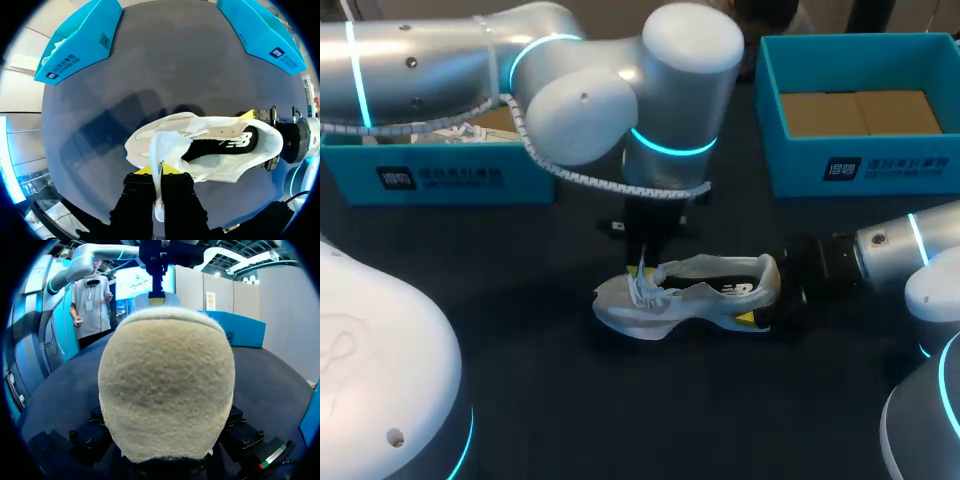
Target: Take the shoe out of the shoebox, open the shoe tongue, remove and reinsert the insole, then place the shoe into the shoebox
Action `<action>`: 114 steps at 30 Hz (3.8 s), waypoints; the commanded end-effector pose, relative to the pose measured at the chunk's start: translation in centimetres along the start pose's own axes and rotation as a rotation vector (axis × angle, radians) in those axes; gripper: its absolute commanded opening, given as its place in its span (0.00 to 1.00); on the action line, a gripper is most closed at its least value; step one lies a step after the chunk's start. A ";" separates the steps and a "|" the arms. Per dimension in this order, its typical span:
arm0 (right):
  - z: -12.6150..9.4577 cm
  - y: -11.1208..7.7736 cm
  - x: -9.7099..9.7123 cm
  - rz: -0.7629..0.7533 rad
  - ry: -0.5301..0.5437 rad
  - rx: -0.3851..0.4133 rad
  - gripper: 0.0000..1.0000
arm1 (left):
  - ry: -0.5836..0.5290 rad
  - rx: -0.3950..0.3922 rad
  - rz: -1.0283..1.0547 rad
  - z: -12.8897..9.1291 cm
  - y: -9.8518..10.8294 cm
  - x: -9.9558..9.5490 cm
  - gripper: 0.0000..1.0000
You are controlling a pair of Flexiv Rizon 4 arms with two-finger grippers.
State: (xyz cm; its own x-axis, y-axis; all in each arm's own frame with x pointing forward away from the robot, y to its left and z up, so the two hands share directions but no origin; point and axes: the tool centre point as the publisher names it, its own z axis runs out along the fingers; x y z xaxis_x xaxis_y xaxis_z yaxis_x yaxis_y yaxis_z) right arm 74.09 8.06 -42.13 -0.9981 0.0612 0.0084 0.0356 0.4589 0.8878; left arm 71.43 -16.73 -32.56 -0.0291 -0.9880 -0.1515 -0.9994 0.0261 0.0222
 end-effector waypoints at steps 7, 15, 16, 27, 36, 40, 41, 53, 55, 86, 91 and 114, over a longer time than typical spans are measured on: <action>0.1 0.0 0.1 0.000 -0.003 0.003 0.00 | -0.002 -0.009 -0.037 2.9 0.6 -2.6 0.00; 0.1 0.0 0.1 0.000 -0.003 0.003 0.00 | -0.034 -0.020 -0.079 4.6 0.1 -4.2 0.25; 0.1 0.0 0.1 0.000 -0.003 0.003 0.00 | -0.045 -0.012 -0.084 4.9 0.1 -4.4 0.25; 0.1 0.0 0.1 0.000 -0.003 0.003 0.00 | -0.072 -0.039 -0.126 6.3 0.1 -6.6 0.49; 0.1 0.0 0.1 0.000 -0.003 0.003 0.00 | 0.007 -0.044 -0.106 3.9 0.3 -6.4 0.84; 0.1 0.0 0.1 0.000 -0.003 0.003 0.00 | 0.040 -0.031 -0.071 2.6 0.3 -6.0 0.95; 0.1 0.0 0.1 0.000 -0.003 0.003 0.00 | 0.047 -0.025 -0.060 2.3 0.2 -5.9 0.97; 0.1 0.0 0.1 0.000 -0.003 0.003 0.00 | 0.210 0.114 0.271 -2.9 -1.3 -3.4 1.00; 0.1 0.0 0.1 0.000 -0.003 0.003 0.00 | 0.230 0.147 0.333 -3.7 -1.6 -3.3 1.00; 0.1 0.0 0.1 0.000 -0.003 0.003 0.00 | 0.217 0.252 1.905 -12.7 -2.2 2.7 0.00; 0.1 0.0 0.1 0.000 -0.003 0.003 0.00 | 0.254 0.284 2.027 -12.3 -1.4 4.2 0.00; 0.1 0.0 0.1 0.000 -0.003 0.003 0.00 | 0.379 0.077 2.046 -4.0 -0.2 9.1 0.00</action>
State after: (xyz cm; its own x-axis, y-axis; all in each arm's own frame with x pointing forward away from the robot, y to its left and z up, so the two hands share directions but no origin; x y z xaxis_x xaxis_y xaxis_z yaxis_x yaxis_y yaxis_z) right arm 74.07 8.08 -42.12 -0.9980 0.0622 0.0085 0.0362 0.4591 0.8877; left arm 71.02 -25.00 -29.05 -0.8603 0.4873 0.1497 0.4595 0.8684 -0.1861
